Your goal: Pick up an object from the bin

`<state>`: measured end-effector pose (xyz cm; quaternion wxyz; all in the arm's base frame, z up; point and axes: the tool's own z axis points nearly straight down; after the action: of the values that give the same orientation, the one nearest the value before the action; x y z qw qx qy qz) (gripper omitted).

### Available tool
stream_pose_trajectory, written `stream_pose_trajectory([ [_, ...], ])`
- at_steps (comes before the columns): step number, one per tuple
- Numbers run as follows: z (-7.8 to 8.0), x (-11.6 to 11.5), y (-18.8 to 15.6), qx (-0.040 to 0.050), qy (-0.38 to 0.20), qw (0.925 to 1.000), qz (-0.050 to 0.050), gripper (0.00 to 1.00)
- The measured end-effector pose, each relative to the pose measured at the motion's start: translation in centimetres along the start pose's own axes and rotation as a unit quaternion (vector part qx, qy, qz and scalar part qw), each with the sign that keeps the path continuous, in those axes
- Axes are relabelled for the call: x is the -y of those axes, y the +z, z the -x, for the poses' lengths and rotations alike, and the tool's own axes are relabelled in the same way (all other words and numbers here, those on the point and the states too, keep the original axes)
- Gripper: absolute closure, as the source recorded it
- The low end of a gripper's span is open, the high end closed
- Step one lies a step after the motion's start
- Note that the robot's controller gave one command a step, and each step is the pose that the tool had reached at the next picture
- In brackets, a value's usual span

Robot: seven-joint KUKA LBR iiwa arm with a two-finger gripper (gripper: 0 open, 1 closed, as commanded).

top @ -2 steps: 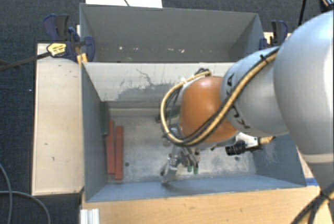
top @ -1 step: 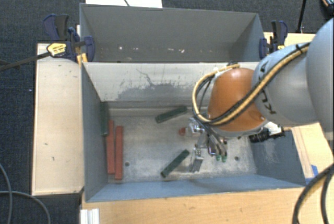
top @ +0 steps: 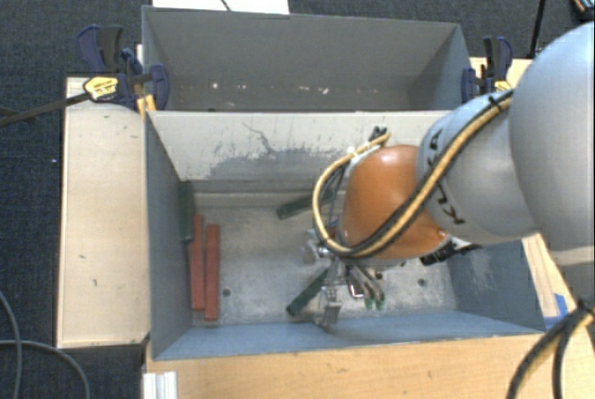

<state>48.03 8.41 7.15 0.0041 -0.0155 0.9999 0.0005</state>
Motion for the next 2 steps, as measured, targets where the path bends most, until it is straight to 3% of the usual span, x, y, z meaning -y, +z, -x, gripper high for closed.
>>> stream_pose_trajectory([
  [1, -0.2, 0.1, 0.1, -0.0029, 0.004, 1.0000, 0.000, 1.00],
  [2, 3.0, -1.3, -16.5, 0.0016, 0.057, 0.9984, 0.001, 1.00],
])
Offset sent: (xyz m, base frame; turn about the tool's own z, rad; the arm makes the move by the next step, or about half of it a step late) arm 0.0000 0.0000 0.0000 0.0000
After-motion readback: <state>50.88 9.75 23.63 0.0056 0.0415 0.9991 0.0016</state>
